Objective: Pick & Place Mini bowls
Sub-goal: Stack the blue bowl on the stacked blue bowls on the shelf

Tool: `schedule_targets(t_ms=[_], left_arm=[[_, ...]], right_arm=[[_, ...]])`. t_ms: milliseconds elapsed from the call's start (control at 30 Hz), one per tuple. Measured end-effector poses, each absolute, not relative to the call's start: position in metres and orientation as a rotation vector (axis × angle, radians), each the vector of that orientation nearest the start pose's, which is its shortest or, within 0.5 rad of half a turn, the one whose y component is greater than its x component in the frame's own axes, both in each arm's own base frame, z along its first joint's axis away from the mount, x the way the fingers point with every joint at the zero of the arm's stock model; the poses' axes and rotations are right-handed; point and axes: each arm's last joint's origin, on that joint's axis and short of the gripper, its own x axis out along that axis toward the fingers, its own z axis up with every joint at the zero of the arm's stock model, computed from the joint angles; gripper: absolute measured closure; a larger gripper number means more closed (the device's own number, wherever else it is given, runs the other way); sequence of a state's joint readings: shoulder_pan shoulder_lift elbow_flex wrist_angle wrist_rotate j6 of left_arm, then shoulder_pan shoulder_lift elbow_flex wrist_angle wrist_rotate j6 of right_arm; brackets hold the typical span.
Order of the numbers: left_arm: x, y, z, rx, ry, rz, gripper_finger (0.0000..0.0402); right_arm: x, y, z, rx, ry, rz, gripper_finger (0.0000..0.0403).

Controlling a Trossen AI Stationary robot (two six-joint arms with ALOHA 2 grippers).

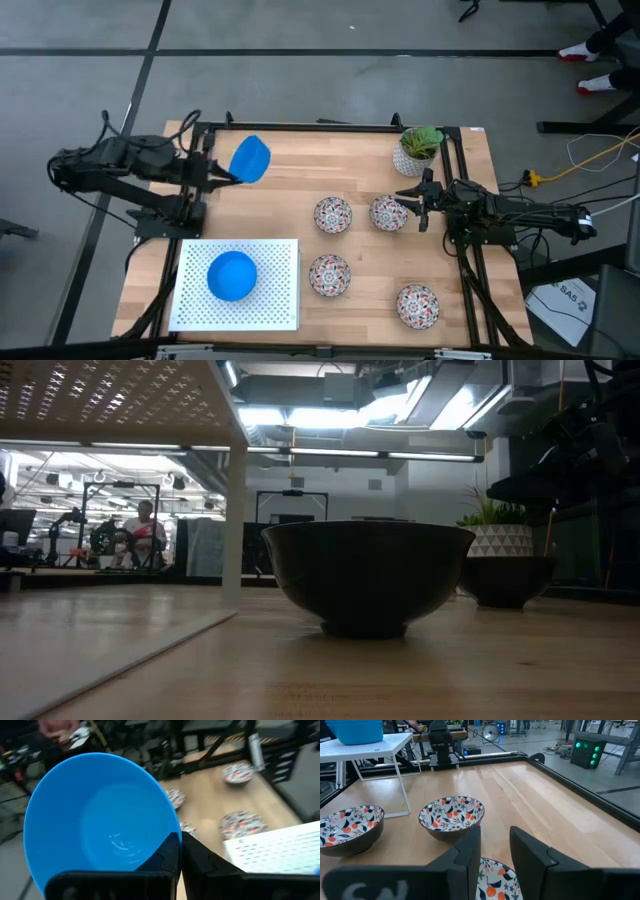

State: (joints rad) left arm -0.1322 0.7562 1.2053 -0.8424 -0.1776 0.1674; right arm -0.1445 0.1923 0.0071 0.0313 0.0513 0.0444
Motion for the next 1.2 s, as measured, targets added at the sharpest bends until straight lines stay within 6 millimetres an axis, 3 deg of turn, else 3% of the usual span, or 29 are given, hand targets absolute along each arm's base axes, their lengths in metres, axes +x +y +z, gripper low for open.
schedule_targets(t_ms=[300,833,1200], left_arm=[[0.099,-0.031,0.411,0.103,0.353,-0.204,0.0398],[0.102,-0.070,0.404,0.028,0.438,-0.464,0.0398],[0.112,-0.104,0.420,0.130,0.620,-0.562,0.0398]], right_arm=[[0.107,-0.017,0.153,0.051,0.149,-0.199,0.0299],[0.107,-0.017,0.153,0.051,0.149,-0.199,0.0299],[0.107,-0.017,0.153,0.051,0.150,-0.199,0.0299]])
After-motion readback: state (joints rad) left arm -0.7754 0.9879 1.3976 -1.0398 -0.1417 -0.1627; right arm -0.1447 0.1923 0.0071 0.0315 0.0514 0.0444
